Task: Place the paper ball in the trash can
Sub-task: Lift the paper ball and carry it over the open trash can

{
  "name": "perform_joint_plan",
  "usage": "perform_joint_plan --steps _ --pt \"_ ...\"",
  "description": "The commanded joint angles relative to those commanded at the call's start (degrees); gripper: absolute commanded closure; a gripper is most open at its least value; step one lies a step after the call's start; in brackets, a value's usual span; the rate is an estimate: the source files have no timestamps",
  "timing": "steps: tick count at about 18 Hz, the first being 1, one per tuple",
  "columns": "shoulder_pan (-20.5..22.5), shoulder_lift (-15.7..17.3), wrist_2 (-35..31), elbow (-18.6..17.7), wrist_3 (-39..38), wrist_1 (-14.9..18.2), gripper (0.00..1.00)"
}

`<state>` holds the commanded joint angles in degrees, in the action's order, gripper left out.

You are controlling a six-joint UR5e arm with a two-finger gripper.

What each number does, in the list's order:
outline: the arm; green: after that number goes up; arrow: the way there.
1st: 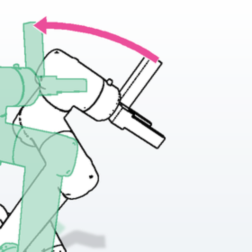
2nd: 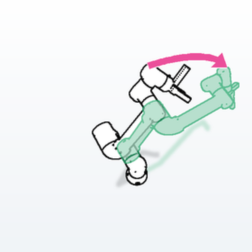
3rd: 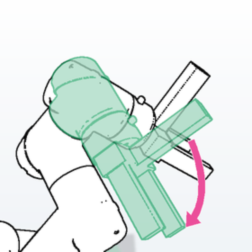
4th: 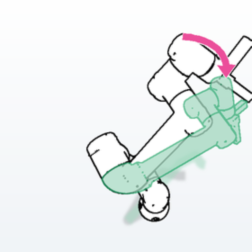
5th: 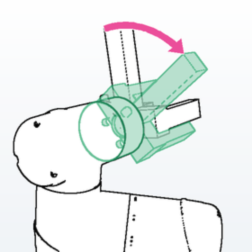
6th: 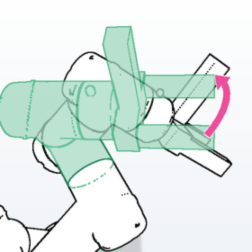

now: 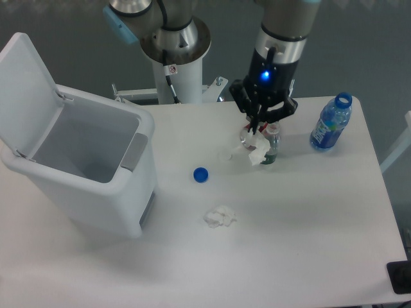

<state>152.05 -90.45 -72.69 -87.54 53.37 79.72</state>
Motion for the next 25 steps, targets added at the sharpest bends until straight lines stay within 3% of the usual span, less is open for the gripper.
perform_joint_plan --steps 3,8,15,25 --pt "-1.2 3.9 0.9 -1.8 -5.7 -0.1 1.0" --pt "-3.7 6.9 4.8 -2.0 -14.0 -0.2 1.0" --pt "-11.5 7.7 5.0 -2.4 -20.5 -1.3 1.0" --pt "-19.7 7.0 8.3 -2.5 -20.8 -2.9 1.0"
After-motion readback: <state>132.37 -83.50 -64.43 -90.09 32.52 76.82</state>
